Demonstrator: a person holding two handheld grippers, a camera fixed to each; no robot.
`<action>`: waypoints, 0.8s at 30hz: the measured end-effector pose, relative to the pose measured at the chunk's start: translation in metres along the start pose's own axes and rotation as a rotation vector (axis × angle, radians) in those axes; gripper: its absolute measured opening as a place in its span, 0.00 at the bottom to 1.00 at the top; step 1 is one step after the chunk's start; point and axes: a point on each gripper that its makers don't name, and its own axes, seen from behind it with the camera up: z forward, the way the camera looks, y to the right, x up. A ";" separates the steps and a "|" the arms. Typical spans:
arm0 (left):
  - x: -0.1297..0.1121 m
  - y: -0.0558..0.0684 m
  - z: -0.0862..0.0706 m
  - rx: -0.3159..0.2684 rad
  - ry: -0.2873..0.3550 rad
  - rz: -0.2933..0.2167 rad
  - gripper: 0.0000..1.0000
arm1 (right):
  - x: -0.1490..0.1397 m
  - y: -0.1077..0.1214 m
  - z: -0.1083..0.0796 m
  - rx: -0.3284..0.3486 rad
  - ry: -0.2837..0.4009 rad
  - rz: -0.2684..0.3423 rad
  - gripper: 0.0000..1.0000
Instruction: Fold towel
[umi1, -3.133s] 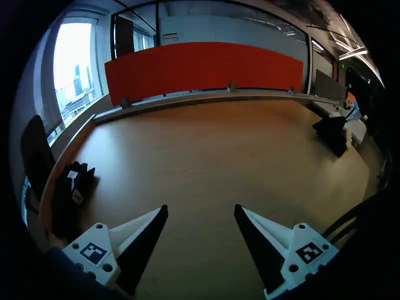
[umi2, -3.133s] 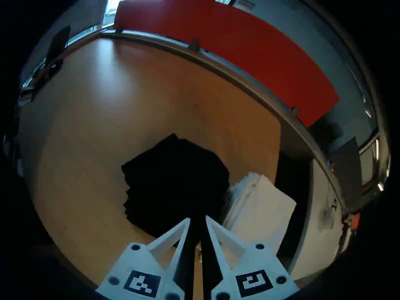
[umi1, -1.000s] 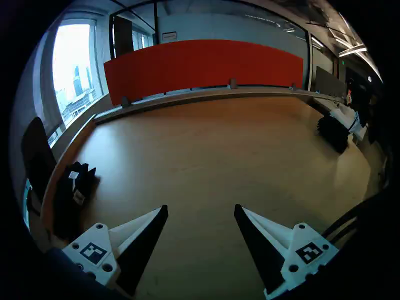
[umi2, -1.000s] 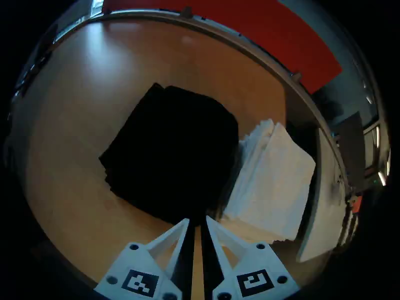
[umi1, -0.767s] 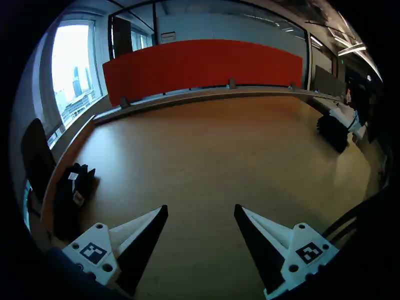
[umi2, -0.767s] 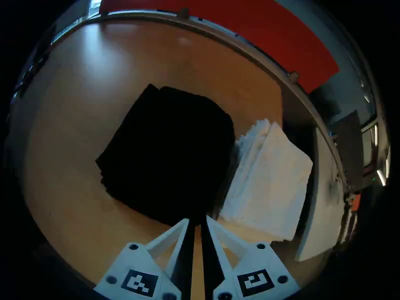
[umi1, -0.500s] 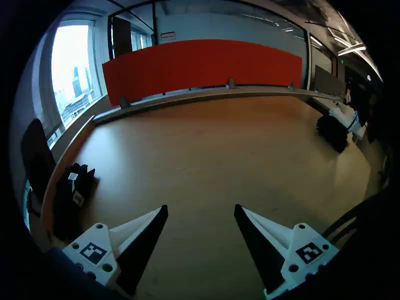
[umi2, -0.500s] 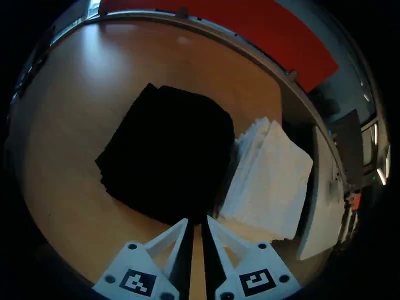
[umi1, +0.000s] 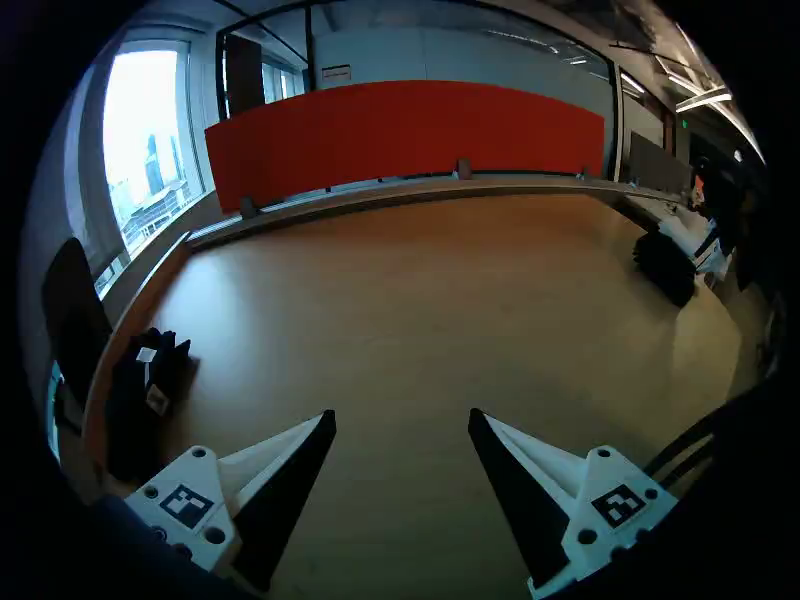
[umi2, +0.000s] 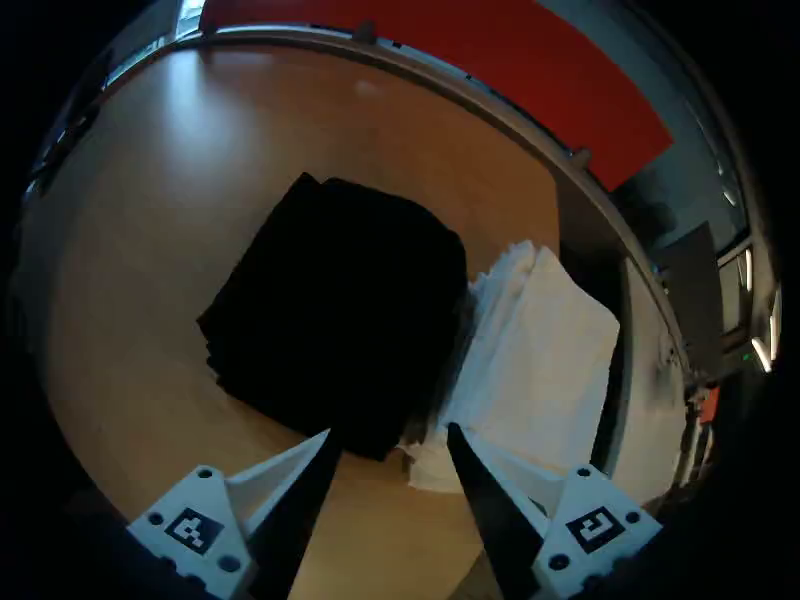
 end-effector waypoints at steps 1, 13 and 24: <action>0.000 0.000 0.000 0.000 0.001 0.000 0.99 | 0.000 -0.001 0.000 0.000 0.002 0.003 0.89; 0.004 -0.001 -0.002 -0.004 0.011 0.001 0.99 | 0.007 -0.010 -0.009 0.001 0.037 0.056 0.94; 0.006 -0.004 -0.004 -0.004 0.022 -0.004 0.99 | 0.031 -0.028 -0.017 0.026 0.123 0.230 0.94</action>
